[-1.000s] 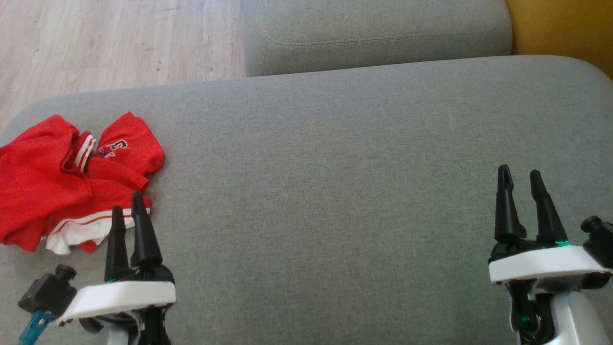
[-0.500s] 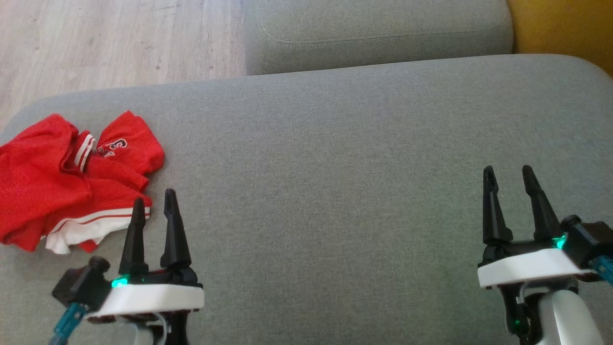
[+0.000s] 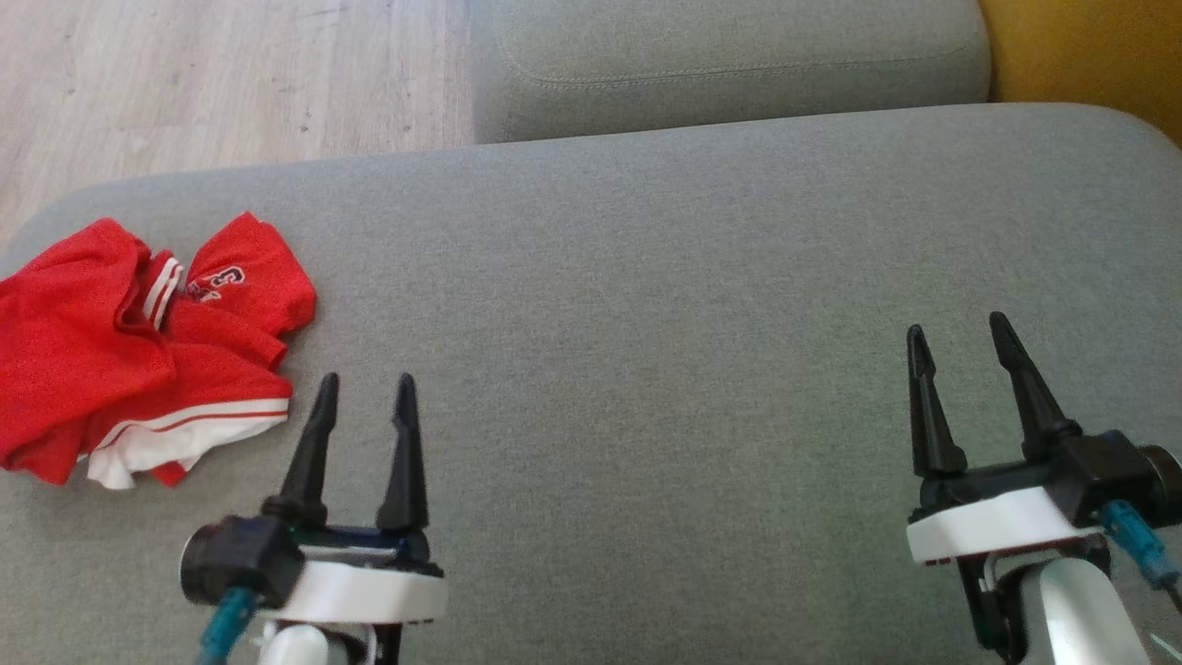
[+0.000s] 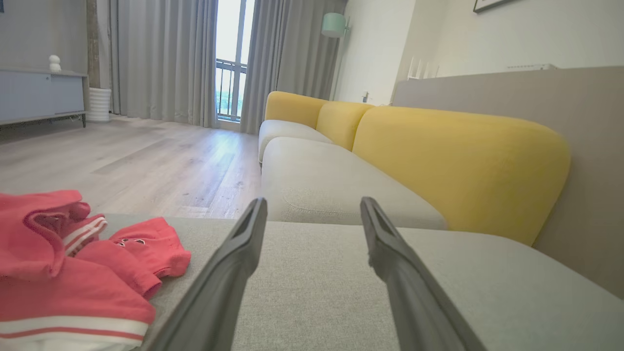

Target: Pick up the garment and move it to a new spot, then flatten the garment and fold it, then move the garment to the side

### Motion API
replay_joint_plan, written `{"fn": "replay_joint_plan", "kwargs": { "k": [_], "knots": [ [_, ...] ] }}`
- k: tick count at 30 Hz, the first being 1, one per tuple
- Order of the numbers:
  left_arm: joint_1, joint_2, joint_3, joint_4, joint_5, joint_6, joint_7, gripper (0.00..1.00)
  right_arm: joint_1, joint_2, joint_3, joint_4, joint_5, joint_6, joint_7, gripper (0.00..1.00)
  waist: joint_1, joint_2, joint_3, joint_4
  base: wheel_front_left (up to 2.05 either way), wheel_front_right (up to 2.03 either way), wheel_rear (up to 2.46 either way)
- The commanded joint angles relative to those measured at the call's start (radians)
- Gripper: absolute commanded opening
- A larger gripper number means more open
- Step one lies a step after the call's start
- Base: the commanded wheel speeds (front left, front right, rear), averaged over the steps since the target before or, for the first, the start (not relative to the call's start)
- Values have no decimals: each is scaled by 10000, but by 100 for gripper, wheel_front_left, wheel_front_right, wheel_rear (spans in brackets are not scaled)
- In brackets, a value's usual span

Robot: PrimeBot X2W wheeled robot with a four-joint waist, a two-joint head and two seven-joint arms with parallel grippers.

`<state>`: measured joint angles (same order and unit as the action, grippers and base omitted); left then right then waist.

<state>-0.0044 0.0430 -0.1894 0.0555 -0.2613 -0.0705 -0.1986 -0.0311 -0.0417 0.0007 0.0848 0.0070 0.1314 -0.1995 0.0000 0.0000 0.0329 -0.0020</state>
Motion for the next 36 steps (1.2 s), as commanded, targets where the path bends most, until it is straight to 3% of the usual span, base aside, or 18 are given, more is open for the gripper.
{"fn": "replay_joint_plan", "kwargs": {
  "k": [1, 7, 13, 25, 36],
  "knots": [
    [-364, 89, 174, -331, 331, 55, -143, 100, -336, -77, 271, -420, -311, -6, -131, 100, 0, 0, 3, -10, 0, 0, 0],
    [-365, 158, -125, -319, 1206, 190, -318, 100, -319, -80, 451, -510, -991, -7, -307, 100, 0, 0, -19, -41, 0, 0, 0],
    [-218, 90, 121, -431, 539, -91, -495, 100, -217, -83, 503, -446, -793, -7, -484, 100, 0, 0, -54, -34, 0, 0, 0],
    [86, 74, 67, -11, -880, -505, -632, 100, 100, -85, 678, -99, 1803, -7, -623, 100, 0, 0, -145, -44, 0, 0, 0],
    [-17, 73, 31, 361, -974, -560, -632, 100, 41, -85, 817, 128, 2428, -7, -623, 100, 0, 0, -154, -57, 0, 0, 0]
  ]
}}
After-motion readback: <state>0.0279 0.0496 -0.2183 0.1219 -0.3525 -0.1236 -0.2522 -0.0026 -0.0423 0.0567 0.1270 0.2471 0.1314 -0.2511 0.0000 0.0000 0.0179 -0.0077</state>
